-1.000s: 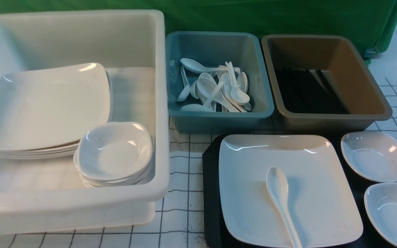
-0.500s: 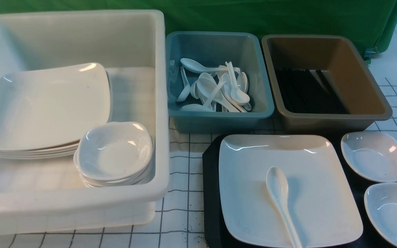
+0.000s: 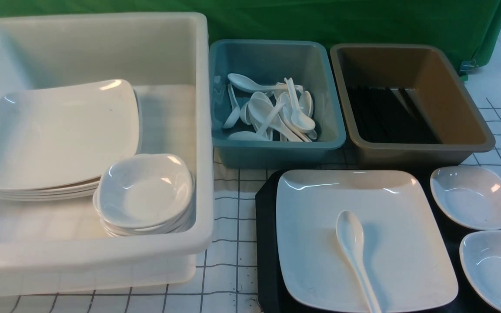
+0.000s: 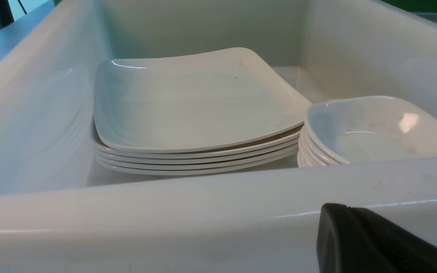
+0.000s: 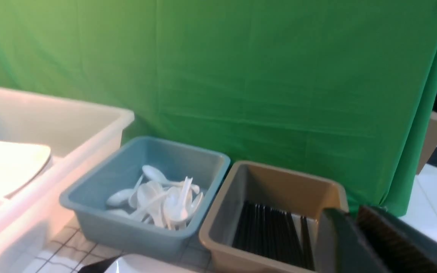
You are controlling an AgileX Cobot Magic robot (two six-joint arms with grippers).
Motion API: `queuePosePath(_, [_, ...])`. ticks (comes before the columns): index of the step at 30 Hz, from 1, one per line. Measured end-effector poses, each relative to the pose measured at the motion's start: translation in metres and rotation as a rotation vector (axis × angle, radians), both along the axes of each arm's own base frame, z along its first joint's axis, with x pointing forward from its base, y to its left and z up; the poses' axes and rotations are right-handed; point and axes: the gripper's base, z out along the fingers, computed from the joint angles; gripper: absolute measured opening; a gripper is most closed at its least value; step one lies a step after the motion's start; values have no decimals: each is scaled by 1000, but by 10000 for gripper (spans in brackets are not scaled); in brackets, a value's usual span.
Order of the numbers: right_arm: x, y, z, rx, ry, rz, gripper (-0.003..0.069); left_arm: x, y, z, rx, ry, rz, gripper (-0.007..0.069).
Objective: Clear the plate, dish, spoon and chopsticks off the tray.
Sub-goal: Use the right arm to grab a soup spoon from the plate
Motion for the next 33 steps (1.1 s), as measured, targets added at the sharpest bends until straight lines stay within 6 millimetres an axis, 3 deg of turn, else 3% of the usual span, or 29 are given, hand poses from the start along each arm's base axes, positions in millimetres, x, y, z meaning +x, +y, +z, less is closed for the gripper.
queuePosePath(11, [0,1,-7,-22,75,12,83,0,-1,0,-31,0,-1,21])
queuePosePath(16, [6,3,-14,-7,177,19,83,0,-8,2,-587,12,-6,21])
queuePosePath(18, [11,4,-15,-7,203,19,83,0,-10,3,-735,17,-10,21])
queuePosePath(19, [18,6,-17,-10,243,19,83,0,-13,5,-897,24,-15,21])
queuePosePath(21, [28,8,-21,-19,299,20,86,-1,-14,6,-1009,29,-20,21])
queuePosePath(33, [57,14,-33,-51,456,20,103,0,-13,8,-1057,12,-17,21])
